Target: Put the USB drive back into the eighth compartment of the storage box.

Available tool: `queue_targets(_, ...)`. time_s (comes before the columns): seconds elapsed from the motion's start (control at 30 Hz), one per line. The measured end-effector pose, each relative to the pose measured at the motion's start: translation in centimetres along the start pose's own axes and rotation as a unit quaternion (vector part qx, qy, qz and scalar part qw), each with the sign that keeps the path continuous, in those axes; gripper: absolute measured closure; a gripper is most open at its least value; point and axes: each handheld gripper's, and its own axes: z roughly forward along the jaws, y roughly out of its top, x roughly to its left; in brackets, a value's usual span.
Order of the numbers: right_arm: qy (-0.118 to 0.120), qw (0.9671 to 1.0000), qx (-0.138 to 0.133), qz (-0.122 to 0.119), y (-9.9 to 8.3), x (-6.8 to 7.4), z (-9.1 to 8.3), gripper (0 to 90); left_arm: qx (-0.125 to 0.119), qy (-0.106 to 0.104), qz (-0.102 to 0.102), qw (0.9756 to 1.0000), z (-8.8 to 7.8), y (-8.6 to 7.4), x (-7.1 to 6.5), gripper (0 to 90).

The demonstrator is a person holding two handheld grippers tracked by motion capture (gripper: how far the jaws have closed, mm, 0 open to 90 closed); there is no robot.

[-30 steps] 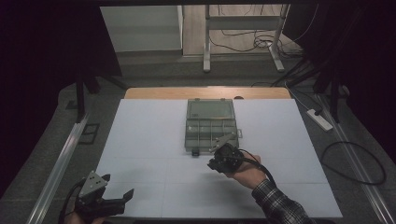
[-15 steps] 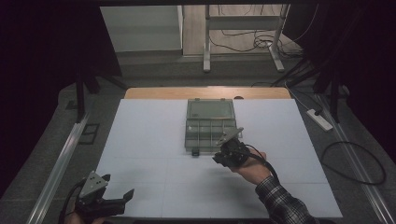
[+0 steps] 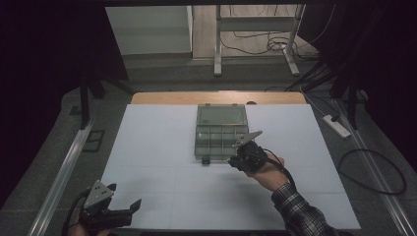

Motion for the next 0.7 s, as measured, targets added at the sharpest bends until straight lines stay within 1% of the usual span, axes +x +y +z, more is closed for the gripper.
queue_targets(0.6,-0.016,0.9996,-0.009,0.021,-0.1,-1.6,-0.2,78.5,0.002,0.001,-0.002,1.0,0.0,0.0,0.0,5.4)
queue_targets(0.7,-0.018,0.9996,-0.011,0.021,-0.1,-1.9,-0.2,78.5,0.002,0.001,-0.002,1.0,0.0,0.0,0.0,5.4)
